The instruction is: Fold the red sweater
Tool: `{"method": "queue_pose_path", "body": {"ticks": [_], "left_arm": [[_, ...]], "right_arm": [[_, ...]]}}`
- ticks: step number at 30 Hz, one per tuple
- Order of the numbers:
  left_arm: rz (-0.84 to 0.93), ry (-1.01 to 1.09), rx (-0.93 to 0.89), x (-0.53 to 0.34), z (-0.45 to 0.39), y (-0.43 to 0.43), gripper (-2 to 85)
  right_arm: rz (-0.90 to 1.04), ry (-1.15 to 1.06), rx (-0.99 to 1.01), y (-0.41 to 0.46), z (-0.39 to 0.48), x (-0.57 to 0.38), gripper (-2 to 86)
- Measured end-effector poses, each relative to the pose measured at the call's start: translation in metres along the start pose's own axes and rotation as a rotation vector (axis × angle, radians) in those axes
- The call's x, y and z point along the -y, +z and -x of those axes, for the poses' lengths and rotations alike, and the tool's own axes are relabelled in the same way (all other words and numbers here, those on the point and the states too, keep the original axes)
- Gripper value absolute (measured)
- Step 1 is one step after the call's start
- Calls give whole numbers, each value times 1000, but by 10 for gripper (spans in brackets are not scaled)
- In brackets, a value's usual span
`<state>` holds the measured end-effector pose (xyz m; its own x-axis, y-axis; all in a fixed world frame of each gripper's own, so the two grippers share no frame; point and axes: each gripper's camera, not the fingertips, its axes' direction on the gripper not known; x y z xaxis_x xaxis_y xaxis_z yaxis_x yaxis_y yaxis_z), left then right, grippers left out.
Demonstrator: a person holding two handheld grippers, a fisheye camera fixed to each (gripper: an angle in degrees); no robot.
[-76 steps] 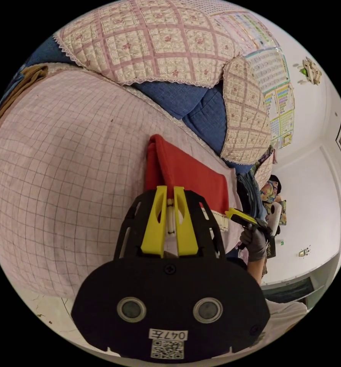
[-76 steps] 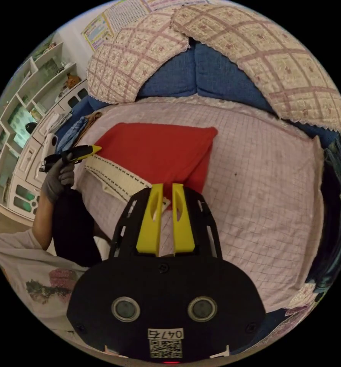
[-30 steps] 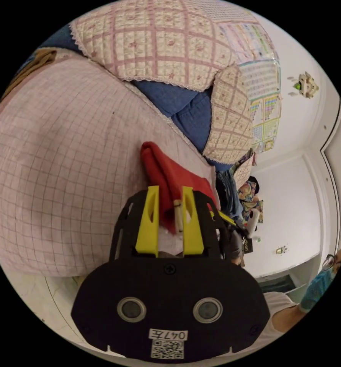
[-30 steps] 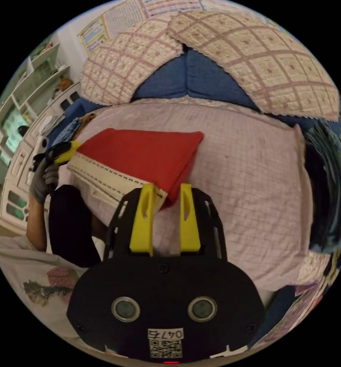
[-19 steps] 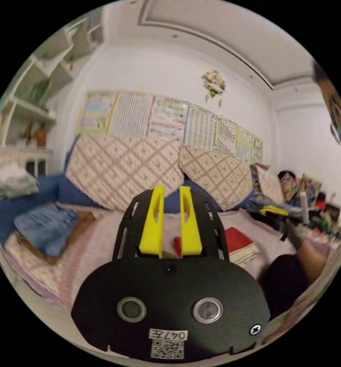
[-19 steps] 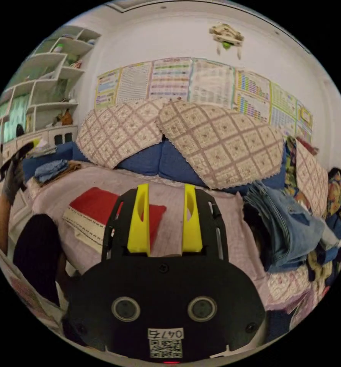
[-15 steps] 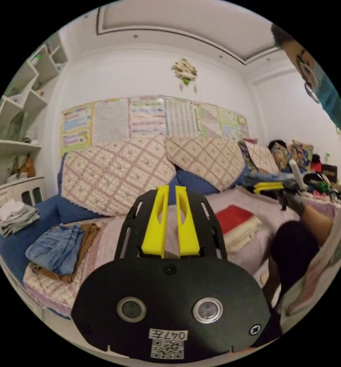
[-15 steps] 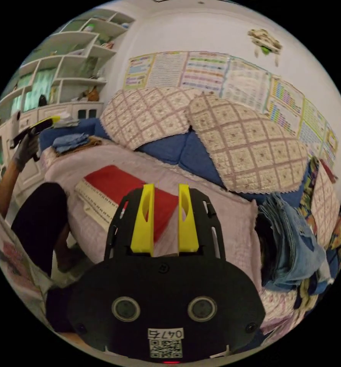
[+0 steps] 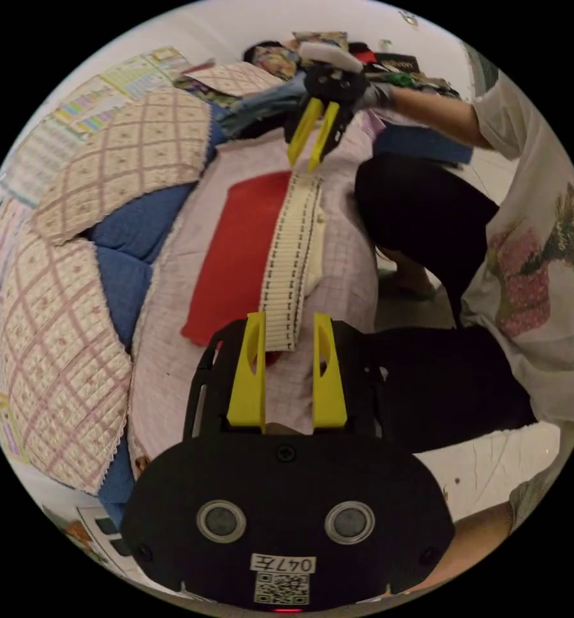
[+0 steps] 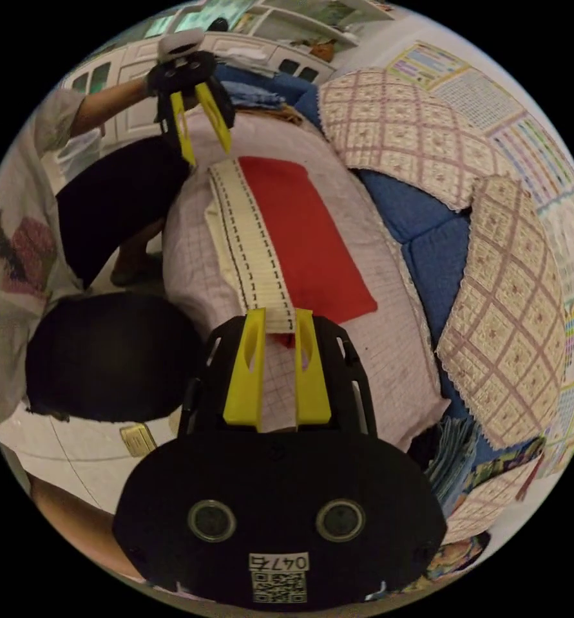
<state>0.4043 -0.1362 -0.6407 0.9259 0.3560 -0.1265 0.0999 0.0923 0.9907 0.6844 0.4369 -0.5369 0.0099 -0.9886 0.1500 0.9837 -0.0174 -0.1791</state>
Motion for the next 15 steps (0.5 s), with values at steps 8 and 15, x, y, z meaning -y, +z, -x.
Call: {"method": "queue_pose_path", "body": {"ticks": [8,15], "left_arm": [[137,93,45,36,15,31,119],[123,51,101,25,42,28,52]], "right_arm": [[162,-268,-109,32,17,25,50],[-7,-114,-136,12,-28,23,4]]}}
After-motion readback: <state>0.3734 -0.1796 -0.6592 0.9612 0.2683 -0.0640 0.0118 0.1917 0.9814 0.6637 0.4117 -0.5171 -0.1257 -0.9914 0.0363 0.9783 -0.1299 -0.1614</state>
